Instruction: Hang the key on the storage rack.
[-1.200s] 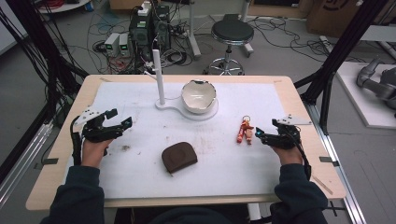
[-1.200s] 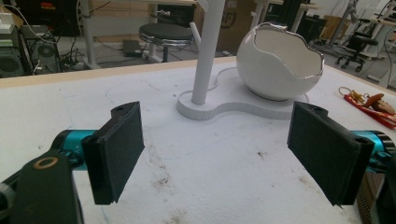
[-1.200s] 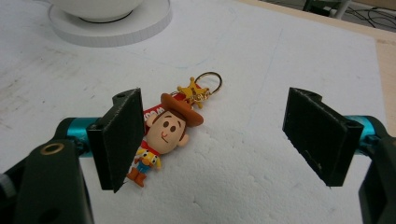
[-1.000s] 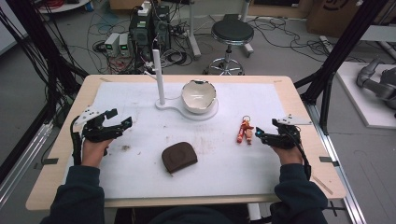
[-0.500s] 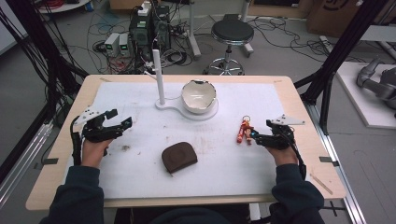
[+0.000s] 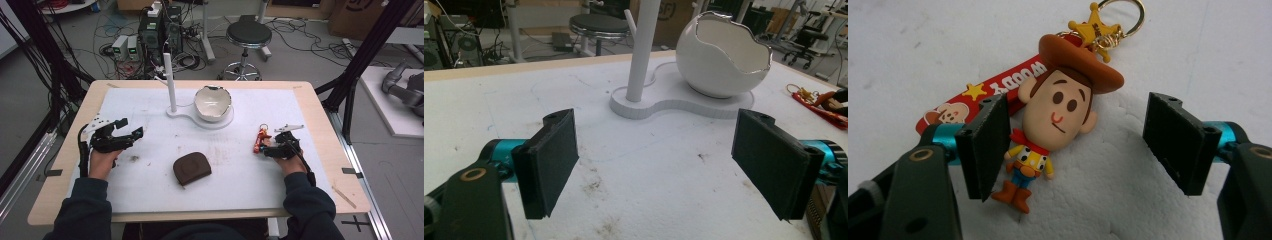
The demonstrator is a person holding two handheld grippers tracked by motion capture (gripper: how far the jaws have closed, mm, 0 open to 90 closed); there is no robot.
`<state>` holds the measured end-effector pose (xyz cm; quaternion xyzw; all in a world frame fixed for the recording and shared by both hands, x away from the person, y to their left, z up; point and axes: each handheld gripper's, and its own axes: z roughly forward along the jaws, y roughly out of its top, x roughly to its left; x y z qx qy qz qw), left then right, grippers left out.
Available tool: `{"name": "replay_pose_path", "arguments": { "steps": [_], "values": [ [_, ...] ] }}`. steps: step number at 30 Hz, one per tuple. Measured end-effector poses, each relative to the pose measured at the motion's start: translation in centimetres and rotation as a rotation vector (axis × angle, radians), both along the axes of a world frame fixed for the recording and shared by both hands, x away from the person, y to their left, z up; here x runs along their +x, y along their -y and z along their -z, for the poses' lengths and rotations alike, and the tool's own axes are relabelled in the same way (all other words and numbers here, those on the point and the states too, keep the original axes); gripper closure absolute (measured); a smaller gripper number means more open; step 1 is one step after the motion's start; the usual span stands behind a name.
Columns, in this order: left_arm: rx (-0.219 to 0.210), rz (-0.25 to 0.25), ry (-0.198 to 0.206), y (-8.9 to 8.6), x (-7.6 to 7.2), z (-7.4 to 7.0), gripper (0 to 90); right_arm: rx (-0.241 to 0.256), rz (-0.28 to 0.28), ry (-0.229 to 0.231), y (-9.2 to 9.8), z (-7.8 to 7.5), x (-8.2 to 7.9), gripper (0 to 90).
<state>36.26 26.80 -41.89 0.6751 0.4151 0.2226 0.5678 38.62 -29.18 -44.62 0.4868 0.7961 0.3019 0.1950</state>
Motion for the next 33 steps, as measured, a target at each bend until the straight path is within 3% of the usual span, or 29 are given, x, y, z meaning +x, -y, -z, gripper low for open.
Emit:
{"name": "replay_pose_path", "arguments": {
  "steps": [3,4,10,13,15,16,19,22,24,25,26,30,33],
  "values": [
    [0.001,0.001,-0.005,0.1,0.0,0.1,18.6,0.005,-0.042,0.005,-0.1,-0.3,-0.1,54.4],
    [0.001,0.001,-0.005,0.1,0.0,0.1,18.7,0.002,-0.049,0.005,-0.2,-0.4,-0.1,56.1],
    [0.001,0.0,-0.008,0.0,0.0,0.1,18.8,-0.034,-0.044,0.005,-0.7,-0.9,0.2,57.6],
    [0.0,-0.005,-0.009,-0.1,0.0,0.1,18.8,0.028,-0.075,0.092,-0.6,-2.5,-0.3,57.8],
    [-0.002,-0.005,-0.009,-0.1,0.1,0.1,18.8,0.053,-0.086,0.111,-0.7,-3.2,-0.4,57.8],
    [-0.004,-0.006,-0.011,-0.1,0.1,0.2,18.8,0.097,-0.127,0.152,-1.1,-4.3,-0.6,57.9],
    [-0.007,-0.007,-0.012,-0.1,0.1,0.2,18.8,0.125,-0.185,0.21,-2.3,-6.1,-0.7,58.0],
    [-0.008,-0.005,-0.012,-0.2,0.1,0.2,19.0,0.151,-0.221,0.239,-3.3,-7.5,-0.6,58.0],
    [-0.012,-0.007,-0.015,-0.2,0.2,0.2,19.0,0.19,-0.277,0.273,-4.9,-9.7,-0.2,58.0],
    [-0.012,-0.007,-0.015,-0.2,0.2,0.2,19.0,0.19,-0.277,0.273,-4.9,-9.7,-0.2,58.0],
    [-0.013,-0.003,-0.015,-0.1,0.2,0.3,19.0,0.2,-0.313,0.293,-6.2,-11.1,0.4,58.0],
    [-0.018,-0.004,-0.013,-0.2,0.2,0.2,19.2,0.191,-0.391,0.332,-9.2,-13.4,1.6,58.0],
    [-0.023,-0.008,-0.012,-0.3,0.2,0.3,19.2,0.187,-0.424,0.346,-10.7,-14.4,2.3,58.0]
  ]
}}
